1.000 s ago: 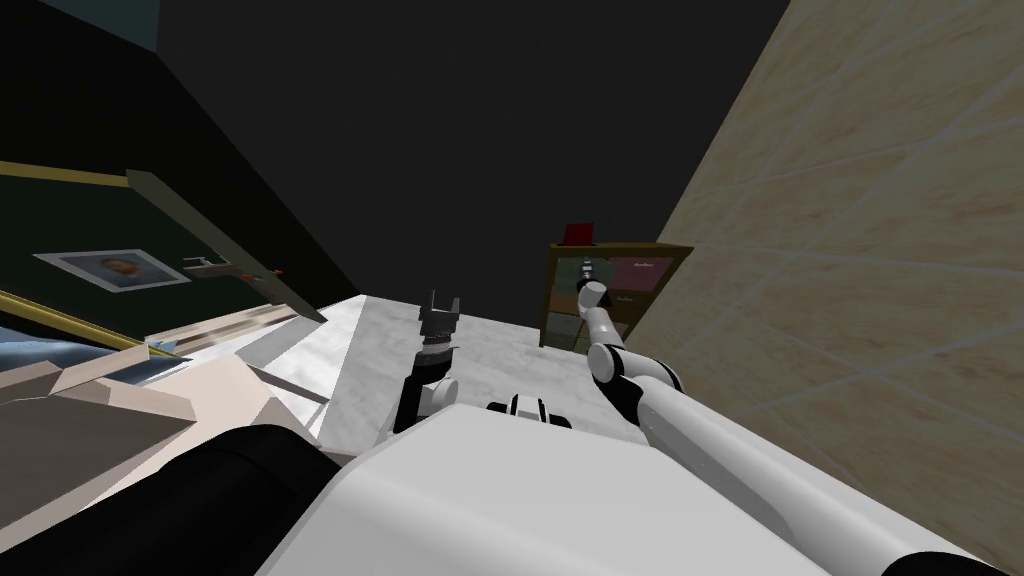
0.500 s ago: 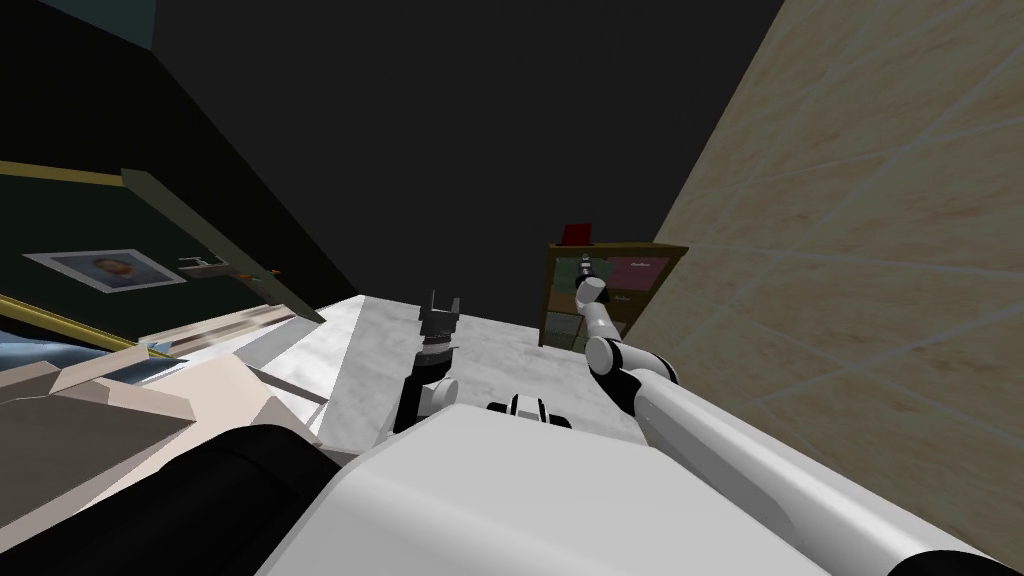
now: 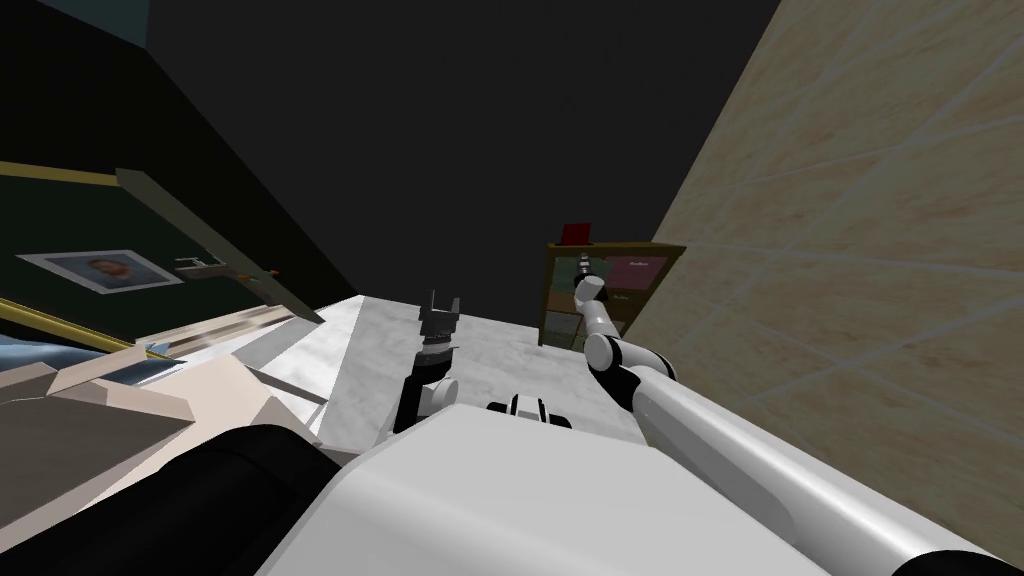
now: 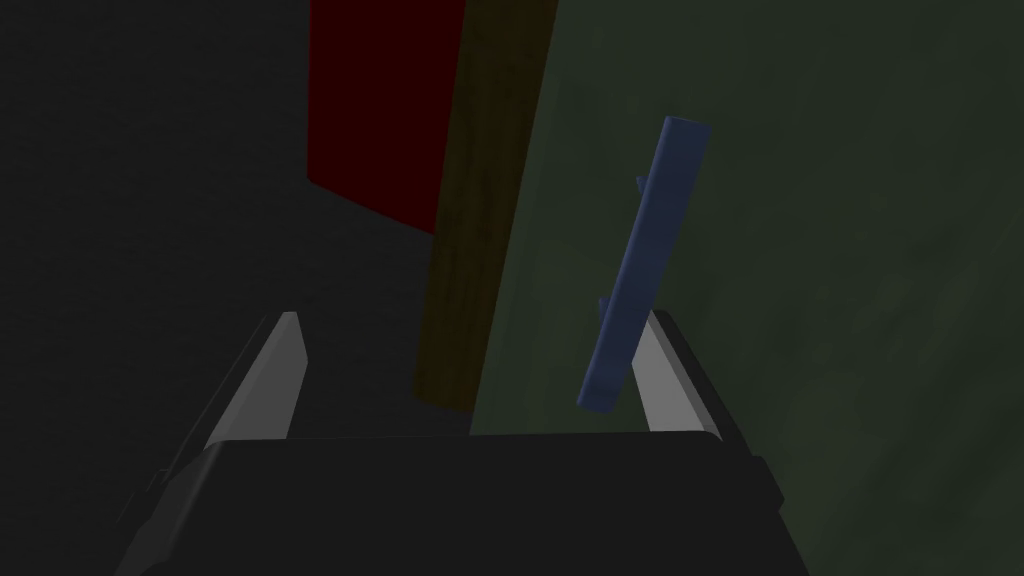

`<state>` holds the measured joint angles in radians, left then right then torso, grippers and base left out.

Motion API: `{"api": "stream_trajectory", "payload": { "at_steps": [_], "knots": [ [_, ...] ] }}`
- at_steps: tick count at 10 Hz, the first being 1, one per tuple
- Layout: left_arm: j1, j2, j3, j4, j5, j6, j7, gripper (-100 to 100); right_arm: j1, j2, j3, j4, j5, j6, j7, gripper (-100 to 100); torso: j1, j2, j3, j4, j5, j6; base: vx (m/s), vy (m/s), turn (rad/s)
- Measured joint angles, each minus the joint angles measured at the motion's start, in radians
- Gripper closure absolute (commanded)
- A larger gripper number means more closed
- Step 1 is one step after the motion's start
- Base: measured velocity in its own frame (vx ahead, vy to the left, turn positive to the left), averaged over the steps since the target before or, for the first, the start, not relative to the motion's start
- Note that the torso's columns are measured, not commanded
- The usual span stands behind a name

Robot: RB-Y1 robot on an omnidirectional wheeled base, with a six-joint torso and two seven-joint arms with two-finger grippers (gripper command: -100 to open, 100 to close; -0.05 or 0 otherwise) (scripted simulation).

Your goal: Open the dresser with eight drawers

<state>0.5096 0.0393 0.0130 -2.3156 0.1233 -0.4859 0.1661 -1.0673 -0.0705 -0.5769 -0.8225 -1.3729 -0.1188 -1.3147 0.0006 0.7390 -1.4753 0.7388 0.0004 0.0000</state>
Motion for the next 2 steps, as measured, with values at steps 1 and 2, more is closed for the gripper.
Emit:
{"api": "stream_trajectory", "payload": {
  "at_steps": [1,2],
  "knots": [
    [0.000,0.000,0.000,0.000,0.000,0.000,0.000,0,0.000,0.000,0.000,0.000,0.000,0.000,0.000,0,0.000,0.000,0.000,0.000,0.000,0.000,0.000,0.000,0.000],
    [0.000,0.000,0.000,0.000,0.000,0.000,0.000,0,0.000,0.000,0.000,0.000,0.000,0.000,0.000,0,0.000,0.000,0.000,0.000,0.000,0.000,0.000,0.000,0.000]
  ]
}}
